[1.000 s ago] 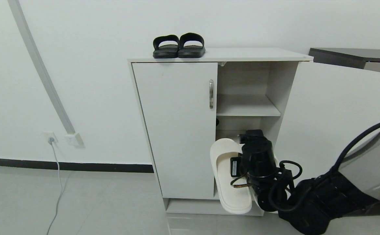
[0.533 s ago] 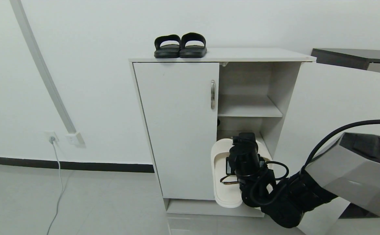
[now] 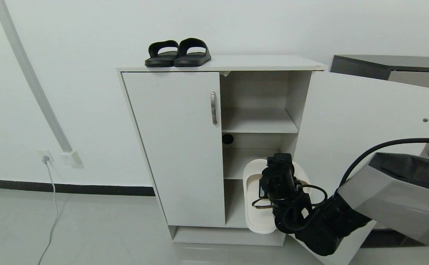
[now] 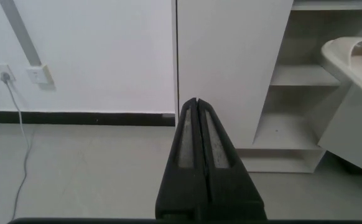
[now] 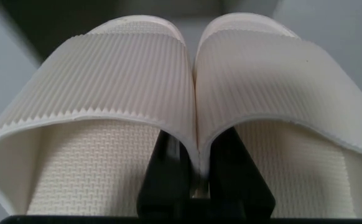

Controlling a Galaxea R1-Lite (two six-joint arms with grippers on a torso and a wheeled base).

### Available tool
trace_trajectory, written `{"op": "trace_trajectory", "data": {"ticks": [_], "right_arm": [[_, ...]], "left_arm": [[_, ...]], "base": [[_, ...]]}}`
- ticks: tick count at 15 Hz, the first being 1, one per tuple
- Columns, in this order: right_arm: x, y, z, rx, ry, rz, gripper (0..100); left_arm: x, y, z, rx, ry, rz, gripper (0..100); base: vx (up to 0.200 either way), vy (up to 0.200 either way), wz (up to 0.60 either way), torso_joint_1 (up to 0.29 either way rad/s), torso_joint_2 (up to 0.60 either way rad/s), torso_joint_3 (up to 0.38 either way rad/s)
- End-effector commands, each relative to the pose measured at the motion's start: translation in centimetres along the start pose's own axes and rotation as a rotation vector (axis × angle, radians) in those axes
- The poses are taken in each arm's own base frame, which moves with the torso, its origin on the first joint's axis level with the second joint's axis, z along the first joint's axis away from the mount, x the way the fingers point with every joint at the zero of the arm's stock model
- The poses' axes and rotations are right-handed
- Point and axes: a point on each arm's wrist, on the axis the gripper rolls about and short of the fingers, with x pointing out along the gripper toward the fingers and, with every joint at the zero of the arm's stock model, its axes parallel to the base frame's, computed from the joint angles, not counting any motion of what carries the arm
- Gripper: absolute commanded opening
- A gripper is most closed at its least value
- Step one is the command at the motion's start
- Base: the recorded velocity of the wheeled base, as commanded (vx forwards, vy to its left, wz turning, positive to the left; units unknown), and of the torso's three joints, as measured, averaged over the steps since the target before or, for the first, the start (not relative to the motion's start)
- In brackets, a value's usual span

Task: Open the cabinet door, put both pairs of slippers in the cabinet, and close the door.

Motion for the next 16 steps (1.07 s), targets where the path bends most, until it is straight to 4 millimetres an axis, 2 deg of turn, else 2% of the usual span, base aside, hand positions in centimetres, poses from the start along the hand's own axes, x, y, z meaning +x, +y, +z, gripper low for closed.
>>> {"op": "trace_trajectory", "data": {"ticks": [1,5,16], "right_arm": [[0.6,-0.2,-1.2,-0.012,0.023,0.01,0],[1.2,-0.1,-3.5,-0.014,0.033,0.106,0],[2.4,0.3,-6.1,-0.053,0.064,0.106,0]], "left_arm": [[0.0,0.0,0.0,0.0,0.001,0.003,0],[0.0,0.0,0.0,0.002,0.002,0.003,0],[0.0,0.0,0.0,0.0,0.002,0.001,0]], "base": [[0.0,0.0,0.0,0.0,0.0,0.0],[0.0,0.0,0.0,0.0,0.0,0.0],[0.0,0.0,0.0,0.0,0.0,-0.019]]}}
